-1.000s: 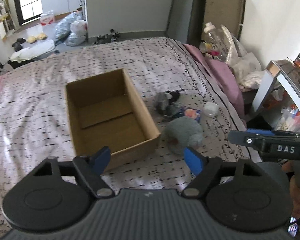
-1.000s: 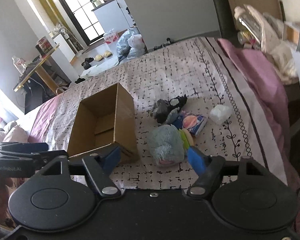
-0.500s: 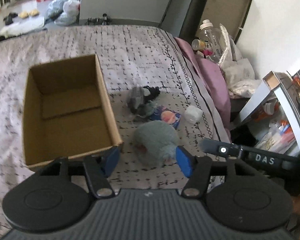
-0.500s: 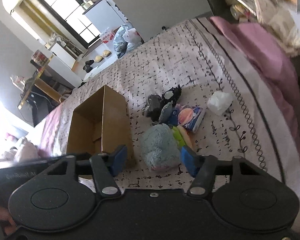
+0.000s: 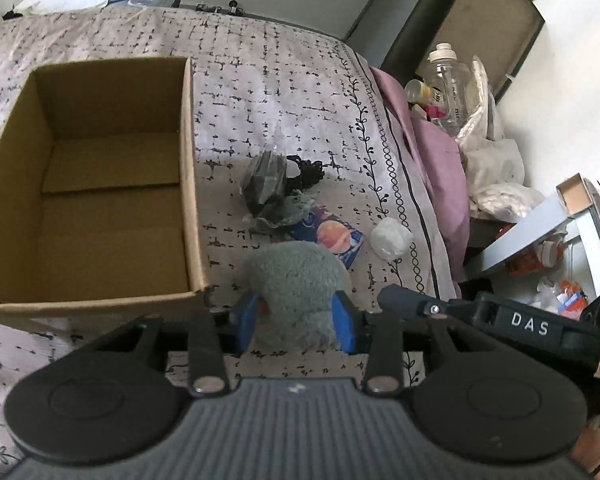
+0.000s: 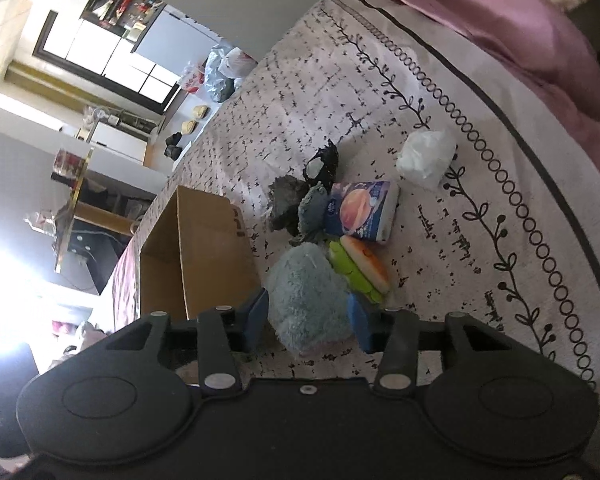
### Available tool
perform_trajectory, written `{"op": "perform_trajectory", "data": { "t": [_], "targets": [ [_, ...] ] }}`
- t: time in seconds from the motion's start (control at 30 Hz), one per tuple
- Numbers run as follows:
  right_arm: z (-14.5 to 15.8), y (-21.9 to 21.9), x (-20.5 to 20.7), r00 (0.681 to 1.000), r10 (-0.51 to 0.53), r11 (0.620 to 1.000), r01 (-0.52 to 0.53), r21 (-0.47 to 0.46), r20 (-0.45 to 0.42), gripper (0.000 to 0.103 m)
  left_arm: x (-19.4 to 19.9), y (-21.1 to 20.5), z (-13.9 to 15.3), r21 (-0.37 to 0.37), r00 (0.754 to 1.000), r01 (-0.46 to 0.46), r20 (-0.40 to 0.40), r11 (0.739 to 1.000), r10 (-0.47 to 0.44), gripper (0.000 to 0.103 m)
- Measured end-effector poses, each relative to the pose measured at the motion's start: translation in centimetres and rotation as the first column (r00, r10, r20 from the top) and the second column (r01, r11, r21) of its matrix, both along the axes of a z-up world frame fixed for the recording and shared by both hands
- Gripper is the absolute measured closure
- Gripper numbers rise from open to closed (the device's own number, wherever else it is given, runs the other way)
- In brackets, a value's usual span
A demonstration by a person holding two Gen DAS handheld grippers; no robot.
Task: Organize soft objects
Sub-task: 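Lift the grey-blue plush ball with the left tool and carry it over the box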
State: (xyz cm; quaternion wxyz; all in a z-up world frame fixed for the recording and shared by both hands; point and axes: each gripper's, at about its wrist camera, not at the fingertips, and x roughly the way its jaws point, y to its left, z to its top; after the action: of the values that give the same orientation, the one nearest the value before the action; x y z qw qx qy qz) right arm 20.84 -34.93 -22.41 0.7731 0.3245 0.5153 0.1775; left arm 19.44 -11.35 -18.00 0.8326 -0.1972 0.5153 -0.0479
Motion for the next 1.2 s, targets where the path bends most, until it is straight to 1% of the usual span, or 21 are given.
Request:
{"op": "perform_trajectory", "data": {
  "t": [0.03, 0.13, 0.23, 0.33, 0.43, 0.6, 0.67, 0.73, 0.77, 0.87, 0.93, 0.97, 1.0, 1.07, 1.2],
  "targets": [
    [-0.2, 0.0, 0.2, 1.000, -0.006, 1.000, 0.006, 0.011, -0.009, 0.063, 0.2, 0.0, -0.3, -0.004, 1.000, -0.007, -0.007, 1.000, 0.007, 0.063],
    [-0.9, 0.0, 0.9, 1.000, -0.010, 1.000, 0.011, 0.027, -0.030, 0.063, 0.6, -0.3, -1.2, -0.017, 1.000, -0.020, -0.020, 1.000, 0.020, 0.064],
    [-1.6, 0.3, 1.6, 0.999, 0.001, 0.999, 0.001, 0.035, -0.049, 0.063, 1.0, -0.5, -1.6, -0.002, 1.000, -0.022, -0.008, 1.000, 0.022, 0.063],
    [-2.2, 0.6, 2.2, 0.998, 0.009, 0.999, -0.005, 0.048, -0.066, 0.063, 1.6, -0.4, -2.3, 0.001, 0.999, -0.038, -0.023, 0.999, 0.038, 0.064],
    [-2.8, 0.9, 2.7, 0.996, 0.010, 0.999, -0.005, 0.052, -0.087, 0.063, 1.8, -0.8, -2.6, 0.004, 1.000, -0.025, -0.013, 1.000, 0.025, 0.064],
    [-3.9, 1.1, 3.3, 0.992, -0.013, 0.998, 0.020, 0.053, -0.124, 0.063, 2.3, -1.3, -2.9, 0.015, 0.999, -0.041, -0.028, 0.999, 0.041, 0.064],
    [-4.2, 1.2, 3.3, 0.990, -0.014, 0.998, 0.022, 0.058, -0.139, 0.063, 2.3, -1.4, -2.9, 0.035, 0.999, -0.036, -0.024, 0.999, 0.037, 0.064],
    [-4.4, 1.3, 3.3, 0.990, -0.010, 0.998, 0.018, 0.059, -0.139, 0.063, 2.2, -1.4, -2.6, 0.121, 0.998, -0.052, -0.028, 0.991, 0.056, 0.064],
    [-4.3, 1.4, 3.3, 0.991, -0.009, 0.998, 0.017, 0.057, -0.137, 0.063, 2.2, -1.2, -2.6, 0.129, 0.998, -0.061, -0.026, 0.990, 0.065, 0.064],
    [-4.2, 1.7, 3.3, 0.992, -0.008, 0.999, 0.015, 0.052, -0.129, 0.063, 2.3, -0.6, -2.9, 0.099, 0.997, -0.061, -0.033, 0.993, 0.064, 0.064],
    [-4.4, 1.8, 3.3, 0.991, -0.006, 0.999, 0.013, 0.052, -0.131, 0.063, 2.1, -0.7, -2.9, 0.119, 0.998, -0.055, -0.030, 0.991, 0.059, 0.064],
    [-4.5, 1.8, 3.3, 0.991, -0.003, 0.998, 0.011, 0.054, -0.132, 0.063, 2.1, -0.8, -3.0, 0.124, 0.997, -0.065, -0.043, 0.990, 0.071, 0.064],
    [-4.5, 1.9, 3.3, 0.991, -0.001, 0.998, 0.009, 0.056, -0.132, 0.063, 2.0, -0.7, -3.3, 0.113, 0.995, -0.075, -0.059, 0.991, 0.082, 0.064],
    [-4.6, 1.8, 3.1, 0.992, -0.006, 0.998, 0.013, 0.058, -0.129, 0.066, 1.7, -0.6, -3.7, 0.092, 0.993, -0.089, -0.074, 0.992, 0.096, 0.064],
    [-5.0, 1.2, 2.9, 0.991, -0.034, 0.995, 0.045, 0.084, -0.132, 0.076, 1.6, -0.9, -4.7, 0.031, 0.992, -0.107, -0.067, 0.994, 0.109, 0.064]
  ]
}}
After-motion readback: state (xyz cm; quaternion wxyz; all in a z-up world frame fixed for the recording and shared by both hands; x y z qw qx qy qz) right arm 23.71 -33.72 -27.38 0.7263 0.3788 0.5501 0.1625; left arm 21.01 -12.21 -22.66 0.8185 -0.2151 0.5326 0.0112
